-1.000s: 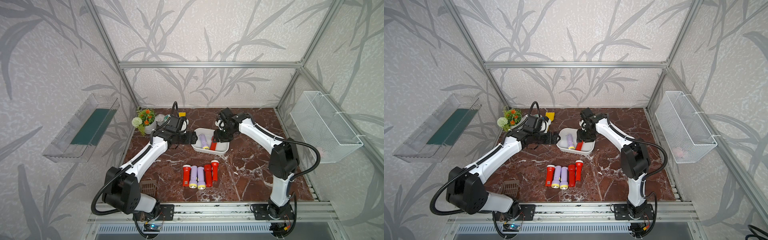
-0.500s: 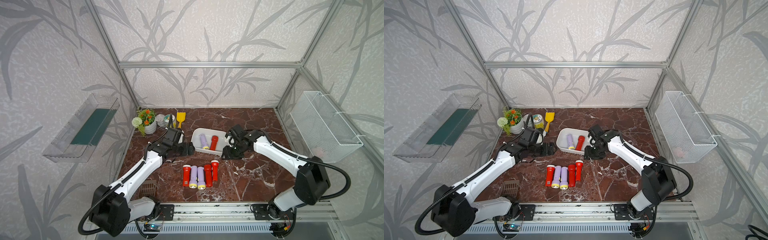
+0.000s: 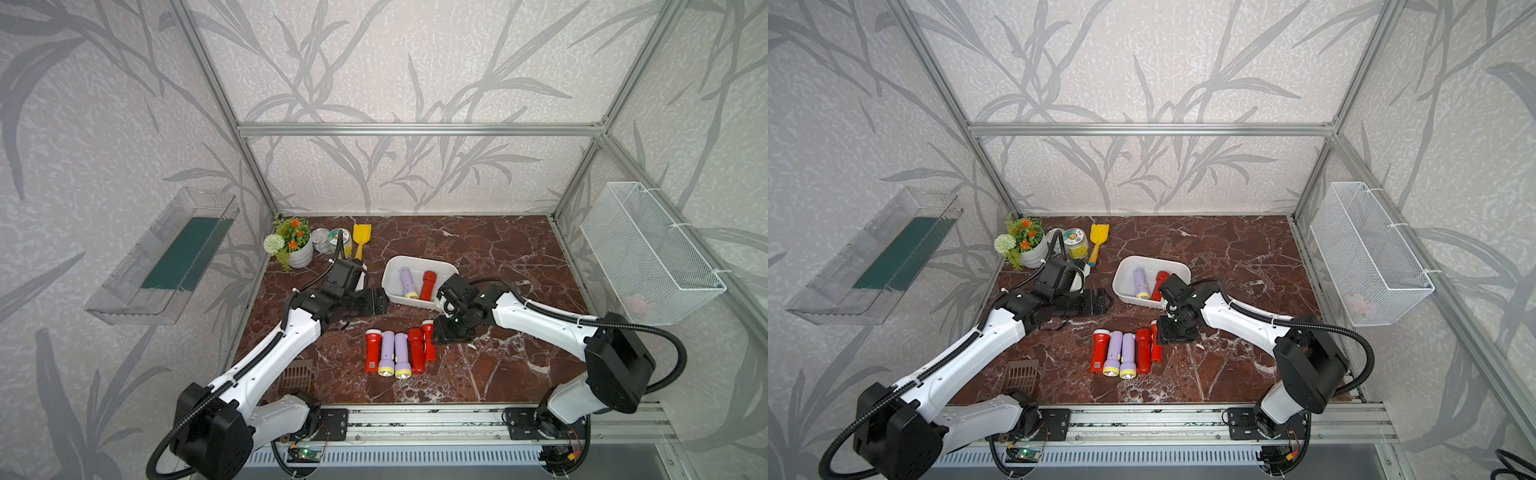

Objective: Put the flashlights into the storage boxes
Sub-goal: Pick up the flashlight from the center of the board.

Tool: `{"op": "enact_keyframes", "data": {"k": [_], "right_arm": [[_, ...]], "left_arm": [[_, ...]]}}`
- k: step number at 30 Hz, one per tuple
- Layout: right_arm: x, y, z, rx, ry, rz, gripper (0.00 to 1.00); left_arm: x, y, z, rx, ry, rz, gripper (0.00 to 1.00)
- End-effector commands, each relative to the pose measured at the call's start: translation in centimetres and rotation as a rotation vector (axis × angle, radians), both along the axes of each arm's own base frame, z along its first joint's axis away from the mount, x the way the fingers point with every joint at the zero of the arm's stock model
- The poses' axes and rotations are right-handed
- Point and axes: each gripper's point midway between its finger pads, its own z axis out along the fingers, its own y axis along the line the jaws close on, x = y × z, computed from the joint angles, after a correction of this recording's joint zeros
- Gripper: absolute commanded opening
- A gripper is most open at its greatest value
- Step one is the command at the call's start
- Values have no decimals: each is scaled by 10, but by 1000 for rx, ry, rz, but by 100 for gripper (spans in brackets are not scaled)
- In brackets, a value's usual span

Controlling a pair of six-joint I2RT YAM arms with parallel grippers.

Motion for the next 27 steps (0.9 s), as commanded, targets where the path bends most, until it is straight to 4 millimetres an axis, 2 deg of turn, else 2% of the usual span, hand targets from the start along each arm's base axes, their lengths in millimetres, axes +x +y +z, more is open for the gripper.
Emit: {"op": "enact_keyframes", "data": {"k": [1, 7, 16, 18, 27], "right_arm": [[3, 3, -10, -16, 3, -9, 53], [5, 9, -22, -22, 27, -5, 53], [9, 20, -26, -11, 34, 5, 53], [9, 21, -35, -28, 51, 6, 53], [12, 26, -47, -43, 66, 13, 53]], "left_arm": [[-8, 0, 0, -5, 2, -20, 92], [-17, -5, 5, -51, -21, -58, 93], [-27, -8, 26, -90, -68, -109, 93], [-29, -10, 31, -97, -72, -121, 93], [-32, -8, 36, -92, -80, -130, 93]]}}
